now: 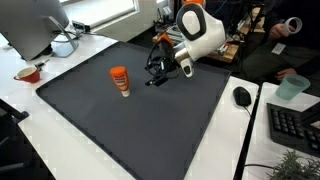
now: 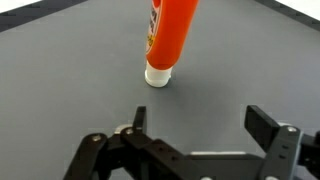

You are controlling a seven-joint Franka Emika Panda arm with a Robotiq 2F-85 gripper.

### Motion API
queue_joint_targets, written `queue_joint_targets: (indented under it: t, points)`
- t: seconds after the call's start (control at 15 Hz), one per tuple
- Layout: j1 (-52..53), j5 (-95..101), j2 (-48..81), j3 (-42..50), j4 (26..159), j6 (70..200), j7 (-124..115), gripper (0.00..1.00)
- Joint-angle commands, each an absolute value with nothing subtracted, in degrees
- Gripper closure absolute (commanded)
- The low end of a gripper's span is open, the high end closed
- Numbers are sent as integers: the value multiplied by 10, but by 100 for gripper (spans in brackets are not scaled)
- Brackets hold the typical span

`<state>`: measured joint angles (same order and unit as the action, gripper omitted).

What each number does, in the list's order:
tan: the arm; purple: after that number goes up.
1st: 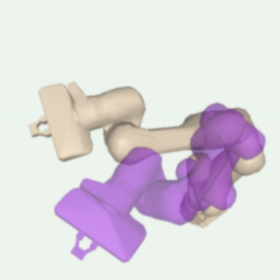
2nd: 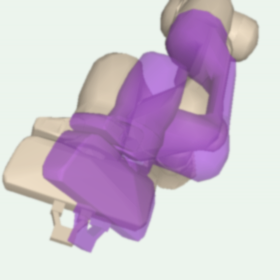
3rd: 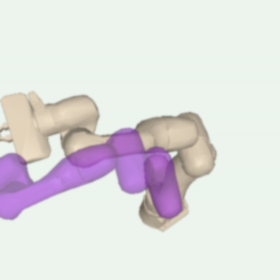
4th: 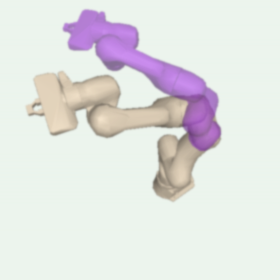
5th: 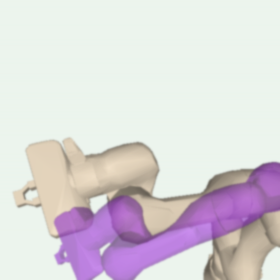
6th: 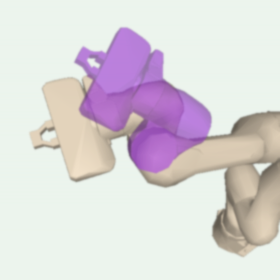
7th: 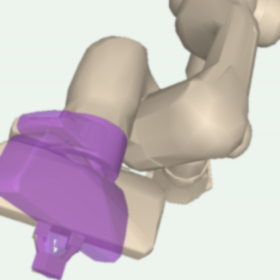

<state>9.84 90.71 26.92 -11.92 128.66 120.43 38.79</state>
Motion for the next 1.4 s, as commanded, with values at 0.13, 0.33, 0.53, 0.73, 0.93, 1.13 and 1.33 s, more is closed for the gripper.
queue_joint_targets:
  t: [0.13,0.33,0.53,0.73,0.93,1.13,1.33]
  points:
    - [85,965,284,-100,1275,1269,370,0]
    - [85,985,293,-87,1265,1260,353,0]
    - [82,1001,314,-80,1249,1266,333,0]
    - [80,1015,334,-77,1231,1272,297,0]
    - [81,1024,354,-72,1210,1263,273,0]
    - [79,1019,370,-67,1191,1261,256,0]
    - [81,1003,362,-70,1199,1258,266,0]
